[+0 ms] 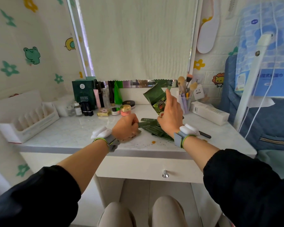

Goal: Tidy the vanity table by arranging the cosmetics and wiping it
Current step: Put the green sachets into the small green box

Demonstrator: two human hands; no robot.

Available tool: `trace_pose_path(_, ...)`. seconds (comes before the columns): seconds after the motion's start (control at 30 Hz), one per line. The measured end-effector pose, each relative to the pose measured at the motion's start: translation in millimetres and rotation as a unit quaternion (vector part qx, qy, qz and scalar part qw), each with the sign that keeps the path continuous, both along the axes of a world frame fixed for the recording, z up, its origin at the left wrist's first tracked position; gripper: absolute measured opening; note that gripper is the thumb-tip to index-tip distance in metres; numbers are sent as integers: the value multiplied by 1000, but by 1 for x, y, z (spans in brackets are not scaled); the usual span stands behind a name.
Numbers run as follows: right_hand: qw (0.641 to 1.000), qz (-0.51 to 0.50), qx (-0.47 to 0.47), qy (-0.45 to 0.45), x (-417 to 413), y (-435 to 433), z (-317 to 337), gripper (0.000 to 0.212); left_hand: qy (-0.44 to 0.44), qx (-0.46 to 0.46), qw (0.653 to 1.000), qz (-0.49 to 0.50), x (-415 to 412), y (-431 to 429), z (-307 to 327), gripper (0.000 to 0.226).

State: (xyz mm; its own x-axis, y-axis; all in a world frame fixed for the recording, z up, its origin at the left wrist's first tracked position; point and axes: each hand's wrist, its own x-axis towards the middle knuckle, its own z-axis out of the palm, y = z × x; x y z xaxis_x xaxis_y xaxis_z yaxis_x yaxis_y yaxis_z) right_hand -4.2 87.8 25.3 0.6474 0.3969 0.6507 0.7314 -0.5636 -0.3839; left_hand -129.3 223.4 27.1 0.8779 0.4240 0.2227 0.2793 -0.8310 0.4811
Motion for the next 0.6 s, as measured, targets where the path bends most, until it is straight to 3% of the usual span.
trace_pose_path(0.23,1000,26,-15,7,-22,17,-3,108,-62,156,980,106,-30,22,-11,10)
trace_pose_path(0.6,999,26,-24,1,-35,23,-7,105,135,254,958,-15,-42,37,-36,35)
